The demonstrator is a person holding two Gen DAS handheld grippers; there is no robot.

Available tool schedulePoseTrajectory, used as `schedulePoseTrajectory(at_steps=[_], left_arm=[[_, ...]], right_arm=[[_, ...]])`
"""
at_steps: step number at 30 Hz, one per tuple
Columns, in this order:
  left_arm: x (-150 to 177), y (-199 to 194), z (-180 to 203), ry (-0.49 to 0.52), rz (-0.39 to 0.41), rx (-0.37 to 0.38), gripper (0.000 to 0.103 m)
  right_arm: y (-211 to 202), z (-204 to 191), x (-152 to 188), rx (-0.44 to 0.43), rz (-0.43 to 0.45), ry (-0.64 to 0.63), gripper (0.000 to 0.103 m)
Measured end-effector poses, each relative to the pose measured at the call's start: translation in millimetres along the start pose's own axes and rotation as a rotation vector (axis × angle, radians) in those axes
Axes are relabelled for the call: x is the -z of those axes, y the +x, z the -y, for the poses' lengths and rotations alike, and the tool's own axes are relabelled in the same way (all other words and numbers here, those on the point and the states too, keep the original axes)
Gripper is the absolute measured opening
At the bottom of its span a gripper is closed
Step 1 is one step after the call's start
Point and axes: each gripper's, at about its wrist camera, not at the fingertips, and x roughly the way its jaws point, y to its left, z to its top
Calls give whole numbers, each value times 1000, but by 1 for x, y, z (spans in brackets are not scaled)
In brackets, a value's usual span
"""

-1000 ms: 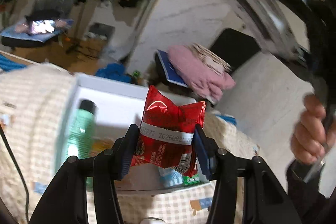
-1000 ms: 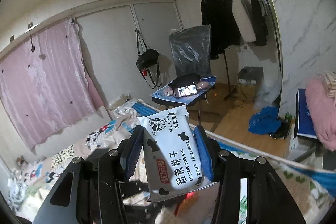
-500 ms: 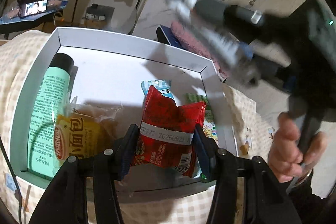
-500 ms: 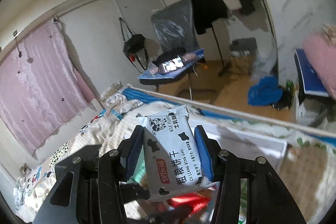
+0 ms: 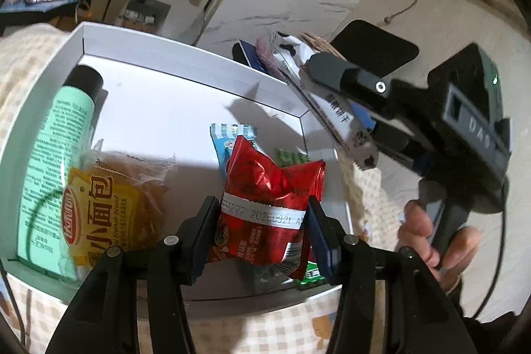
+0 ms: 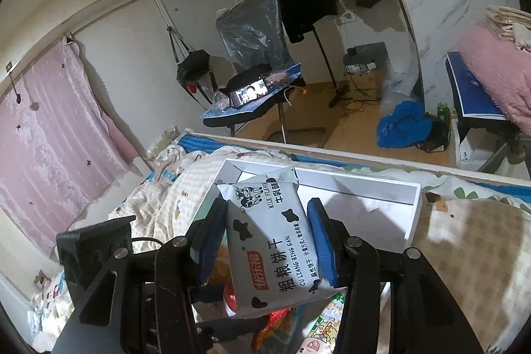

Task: Organize objects
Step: 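Release the chip bag and biscuit pack into the box with both tools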

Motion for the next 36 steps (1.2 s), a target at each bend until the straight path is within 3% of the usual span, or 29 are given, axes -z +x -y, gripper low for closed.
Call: schedulePoseTrajectory(at_steps=[1,5,9,17,20,23,24,26,29,36], left_arm=[[1,-3,-1,-3,4,4,56],[-3,-12,-10,-6,43,-95,56],[-5,-12,-16,-36,55,-104,56],[7,2,17,148,22,-313,60],[10,4,25,186,10,-351,62],[12,-1,28,187,55,-321,73],[13,-6,29,181,75,-302,81],[14,-18,29,170,125,-292,83],[11,-25,26,159,156,-335,83],[9,-30,9,96,168,-340,83]], right_arm=[[1,1,1,-3,-2,4,51],[3,2,3,-13,-12,16,51],[2,0,4,-20,-8,10,51],[13,-10,8,-11,-14,-18,51],[21,-10,7,-18,-24,-13,51],[28,-14,7,-6,-26,-27,51],[29,-15,7,2,-26,-35,51],[31,-19,9,13,-24,-53,51],[33,-22,11,32,-23,-70,51],[55,-24,10,131,-81,-94,51]])
